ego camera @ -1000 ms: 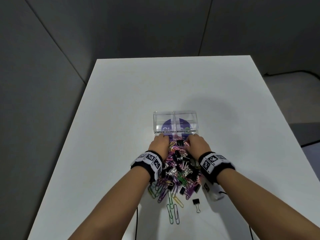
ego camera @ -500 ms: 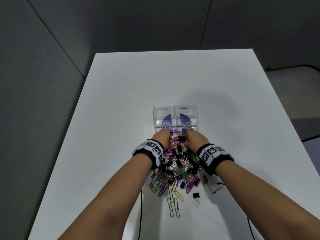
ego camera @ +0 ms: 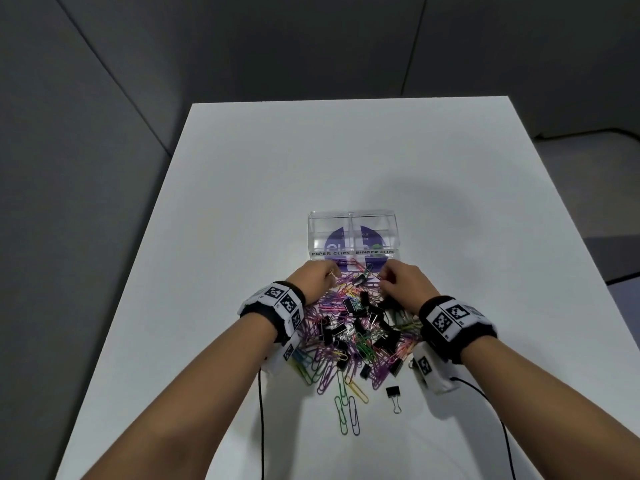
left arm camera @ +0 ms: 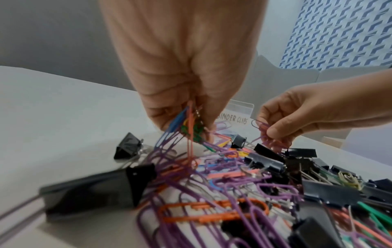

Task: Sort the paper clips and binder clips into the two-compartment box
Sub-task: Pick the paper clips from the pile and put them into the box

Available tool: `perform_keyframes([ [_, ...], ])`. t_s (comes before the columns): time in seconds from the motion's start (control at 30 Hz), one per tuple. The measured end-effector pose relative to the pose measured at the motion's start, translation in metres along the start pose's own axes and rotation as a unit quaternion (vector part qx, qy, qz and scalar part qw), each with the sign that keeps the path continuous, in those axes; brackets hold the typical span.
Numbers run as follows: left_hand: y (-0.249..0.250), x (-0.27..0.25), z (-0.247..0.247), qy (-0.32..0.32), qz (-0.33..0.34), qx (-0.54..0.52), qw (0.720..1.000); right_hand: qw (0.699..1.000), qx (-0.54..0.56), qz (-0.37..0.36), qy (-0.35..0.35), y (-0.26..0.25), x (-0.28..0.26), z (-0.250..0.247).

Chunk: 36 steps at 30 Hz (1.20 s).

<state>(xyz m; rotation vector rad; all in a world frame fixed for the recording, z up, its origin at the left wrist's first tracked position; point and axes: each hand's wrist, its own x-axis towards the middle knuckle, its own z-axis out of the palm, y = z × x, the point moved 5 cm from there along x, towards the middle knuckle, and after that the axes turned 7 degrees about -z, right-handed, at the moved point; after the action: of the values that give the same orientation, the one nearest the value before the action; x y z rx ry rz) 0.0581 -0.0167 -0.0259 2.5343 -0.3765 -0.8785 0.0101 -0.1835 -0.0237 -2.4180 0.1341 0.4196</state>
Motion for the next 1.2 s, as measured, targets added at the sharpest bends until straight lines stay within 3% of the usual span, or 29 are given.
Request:
perform_keyframes([
  [0.3, 0.005, -0.001, 0.004, -0.004, -0.032, -0.057, 0.998, 0.998, 0.051, 0.017, 0.016, 0.001, 0.001, -0.006],
  [0.6, 0.002, -0.003, 0.007, -0.023, -0.016, 0.073, 0.997, 0.999, -0.015, 0.044, 0.004, 0.019, -0.008, -0.006],
  [0.77, -0.002, -0.003, 0.001, 0.038, -0.034, 0.022, 0.998, 0.998, 0.042, 0.033, 0.017, 0.023, -0.005, -0.01],
  [0.93, -0.001, 0.001, -0.004, 0.067, -0.06, 0.027, 0.996, 0.989, -0.126, 0.061, -0.041, 0.018, -0.004, -0.007],
  [1.2, -0.013, -0.001, 0.008, 0.038, -0.094, 0.12, 0.988, 0.984, -0.154, 0.055, -0.075, 0.017, -0.002, 0.012],
])
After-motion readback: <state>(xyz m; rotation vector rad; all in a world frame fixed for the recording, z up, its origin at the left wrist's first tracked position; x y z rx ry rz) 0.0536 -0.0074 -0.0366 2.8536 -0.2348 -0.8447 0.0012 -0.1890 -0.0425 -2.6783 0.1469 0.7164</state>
